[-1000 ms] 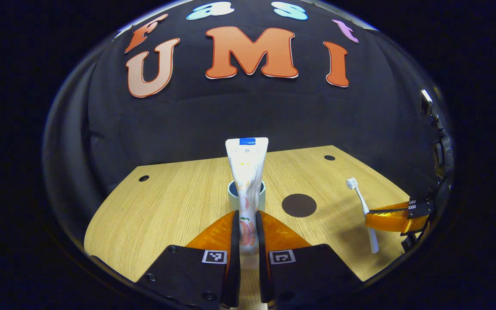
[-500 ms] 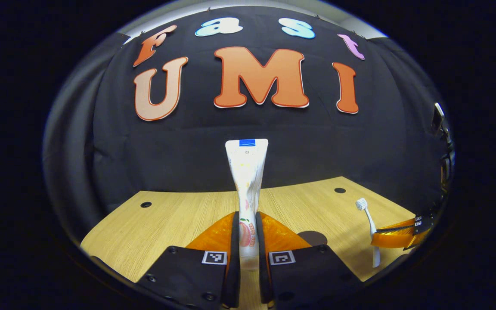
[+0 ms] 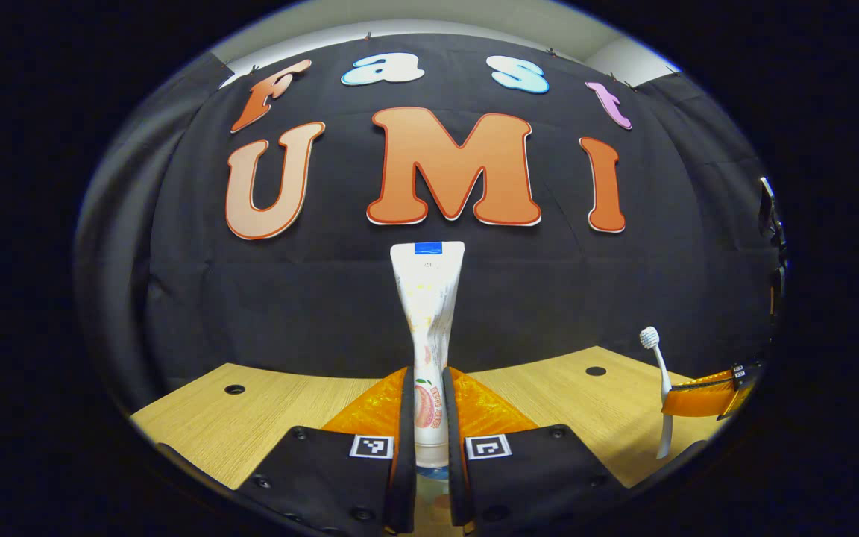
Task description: Put the toothbrush and toothpaste on the desktop into the cup, then pick up the cup and place it on the coaster on the desktop.
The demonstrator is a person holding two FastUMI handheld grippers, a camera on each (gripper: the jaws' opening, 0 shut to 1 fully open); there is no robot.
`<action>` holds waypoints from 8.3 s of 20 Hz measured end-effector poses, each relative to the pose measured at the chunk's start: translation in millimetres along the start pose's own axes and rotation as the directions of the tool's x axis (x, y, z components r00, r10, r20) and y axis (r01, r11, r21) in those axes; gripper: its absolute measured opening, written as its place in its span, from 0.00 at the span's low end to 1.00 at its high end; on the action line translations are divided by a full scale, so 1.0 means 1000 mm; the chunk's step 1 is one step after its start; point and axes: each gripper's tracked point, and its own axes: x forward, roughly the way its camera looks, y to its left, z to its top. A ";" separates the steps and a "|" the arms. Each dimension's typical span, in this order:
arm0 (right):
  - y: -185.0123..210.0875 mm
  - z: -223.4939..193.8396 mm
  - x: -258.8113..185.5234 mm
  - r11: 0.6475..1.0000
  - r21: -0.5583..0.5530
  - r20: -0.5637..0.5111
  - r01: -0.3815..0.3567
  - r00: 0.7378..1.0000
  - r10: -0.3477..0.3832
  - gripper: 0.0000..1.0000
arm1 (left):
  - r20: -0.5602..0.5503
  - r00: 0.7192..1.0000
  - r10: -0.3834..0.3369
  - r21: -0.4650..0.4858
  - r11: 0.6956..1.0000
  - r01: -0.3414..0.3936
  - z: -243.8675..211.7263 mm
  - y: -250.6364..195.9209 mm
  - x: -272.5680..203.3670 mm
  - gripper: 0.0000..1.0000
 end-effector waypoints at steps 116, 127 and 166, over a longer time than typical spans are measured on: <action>-0.028 0.112 -0.112 0.985 -0.174 0.358 0.004 0.932 0.059 0.96 | -0.958 0.281 -0.052 -0.014 0.991 0.134 -0.188 -0.010 -0.031 1.00; -0.032 0.097 -0.107 0.983 -0.183 0.305 0.000 0.951 0.056 0.96 | -0.981 0.195 0.012 0.040 0.989 0.139 -0.226 -0.022 -0.014 0.40; -0.070 0.057 -0.141 0.973 -0.198 0.195 0.120 0.977 -0.081 0.96 | -0.887 0.438 -0.142 -0.010 0.957 0.289 -0.140 -0.175 0.053 0.90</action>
